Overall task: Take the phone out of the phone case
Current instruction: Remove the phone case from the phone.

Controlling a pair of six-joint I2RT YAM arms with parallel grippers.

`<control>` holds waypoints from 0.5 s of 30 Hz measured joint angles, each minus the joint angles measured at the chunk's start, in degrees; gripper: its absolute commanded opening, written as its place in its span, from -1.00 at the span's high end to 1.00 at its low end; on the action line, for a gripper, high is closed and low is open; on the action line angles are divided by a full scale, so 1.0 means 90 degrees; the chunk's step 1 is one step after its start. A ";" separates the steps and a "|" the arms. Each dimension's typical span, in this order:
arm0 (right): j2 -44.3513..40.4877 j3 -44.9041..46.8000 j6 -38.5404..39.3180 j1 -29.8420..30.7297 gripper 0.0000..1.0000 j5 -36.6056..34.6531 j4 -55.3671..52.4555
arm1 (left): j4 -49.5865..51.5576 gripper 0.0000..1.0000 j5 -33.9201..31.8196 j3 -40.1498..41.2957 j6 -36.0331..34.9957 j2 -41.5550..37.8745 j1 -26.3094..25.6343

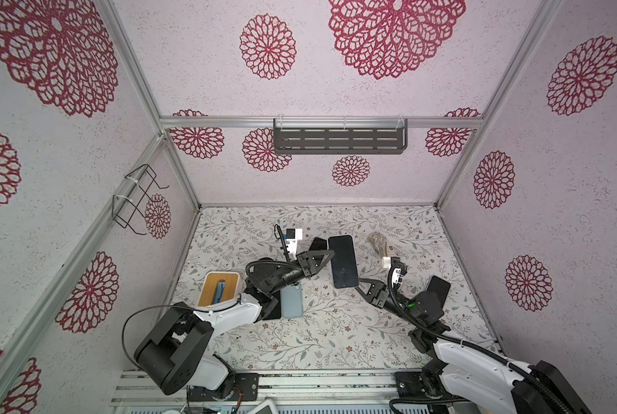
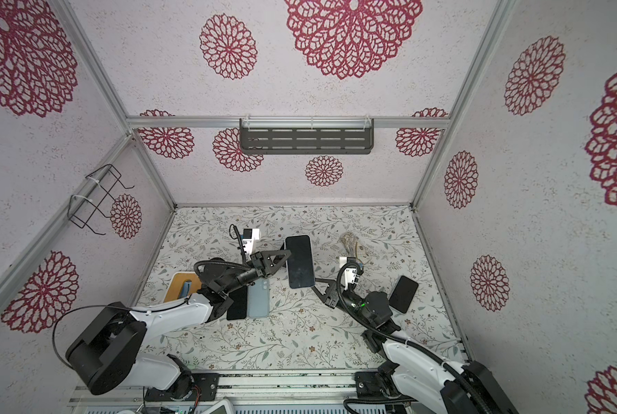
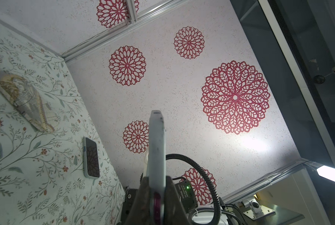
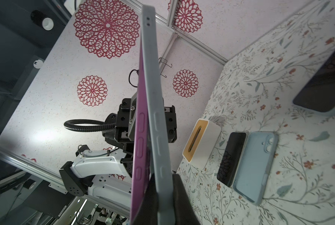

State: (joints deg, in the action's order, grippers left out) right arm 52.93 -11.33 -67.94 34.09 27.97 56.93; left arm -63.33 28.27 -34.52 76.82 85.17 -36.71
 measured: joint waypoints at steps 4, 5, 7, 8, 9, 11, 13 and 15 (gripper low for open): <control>-0.0248 0.0090 0.0002 -0.0002 1.00 -0.0121 -0.0610 | -0.0311 0.15 -0.0107 0.0155 0.0000 0.0656 -0.0032; -0.0267 0.0119 0.0000 -0.0002 1.00 -0.0143 -0.0733 | -0.0415 0.08 -0.0121 0.0182 0.0010 0.0850 -0.0046; -0.0262 0.0211 -0.0005 -0.0005 1.00 -0.0194 -0.0906 | -0.0573 -0.04 -0.0158 0.0192 0.0058 0.1183 -0.0078; -0.0250 0.0282 -0.0005 -0.0005 1.00 -0.0248 -0.0957 | -0.0673 -0.09 -0.0172 0.0192 0.0092 0.1336 -0.0100; -0.0233 0.0352 -0.0007 -0.0005 1.00 -0.0274 -0.0998 | -0.0738 -0.15 -0.0189 0.0192 0.0114 0.1445 -0.0117; -0.0189 0.0459 -0.0010 -0.0005 1.00 -0.0325 -0.1037 | -0.0845 -0.27 -0.0209 0.0192 0.0143 0.1600 -0.0143; -0.0168 0.0508 -0.0012 -0.0005 1.00 -0.0369 -0.1054 | -0.0884 -0.41 -0.0233 0.0192 0.0148 0.1664 -0.0151; -0.0163 0.0525 -0.0012 -0.0005 1.00 -0.0420 -0.1049 | -0.0872 -0.86 -0.0277 0.0189 0.0104 0.1668 -0.0155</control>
State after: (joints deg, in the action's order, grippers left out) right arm 51.46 -6.61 -68.05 34.04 24.18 47.48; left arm -71.18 25.78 -32.82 77.76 100.18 -38.11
